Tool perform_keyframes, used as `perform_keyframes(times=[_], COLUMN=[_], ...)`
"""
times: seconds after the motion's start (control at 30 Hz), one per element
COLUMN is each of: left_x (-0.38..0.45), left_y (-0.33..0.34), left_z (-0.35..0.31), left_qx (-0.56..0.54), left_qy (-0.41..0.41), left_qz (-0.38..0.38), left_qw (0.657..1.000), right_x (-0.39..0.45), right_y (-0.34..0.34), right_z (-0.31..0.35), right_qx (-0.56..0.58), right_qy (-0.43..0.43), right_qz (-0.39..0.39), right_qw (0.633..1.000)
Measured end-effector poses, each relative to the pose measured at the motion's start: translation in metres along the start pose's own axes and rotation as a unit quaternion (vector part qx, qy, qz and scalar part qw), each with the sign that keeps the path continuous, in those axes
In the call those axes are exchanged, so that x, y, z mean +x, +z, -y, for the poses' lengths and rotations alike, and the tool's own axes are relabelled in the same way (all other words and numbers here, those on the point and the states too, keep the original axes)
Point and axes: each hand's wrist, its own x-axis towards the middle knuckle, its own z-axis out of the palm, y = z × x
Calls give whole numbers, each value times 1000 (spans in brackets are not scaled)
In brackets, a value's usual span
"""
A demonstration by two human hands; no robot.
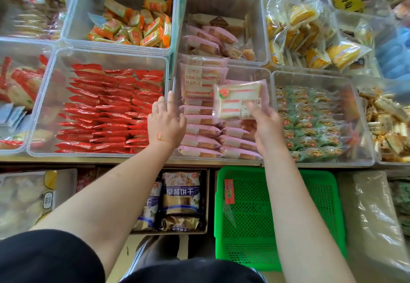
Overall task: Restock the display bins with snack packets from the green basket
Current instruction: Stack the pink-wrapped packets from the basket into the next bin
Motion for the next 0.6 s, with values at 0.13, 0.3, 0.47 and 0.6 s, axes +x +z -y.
perform_keyframes(times=[0.13, 0.3, 0.47, 0.6], left_x=[0, -1, -1, 0], left_y=[0, 0, 0, 1], left_z=[0, 0, 1, 0], left_qx=[2, 0, 1, -1], left_qy=[-2, -3, -6, -6], left_qz=[3, 5, 4, 1], left_qw=[1000, 1000, 1000, 1000], right_x=[-4, -1, 1, 10], right_y=[6, 5, -3, -10], right_z=[-10, -21, -17, 2], right_qx=[132, 199, 125, 126], right_qy=[104, 157, 93, 32], right_qz=[44, 119, 134, 174], right_qw=[985, 960, 979, 976])
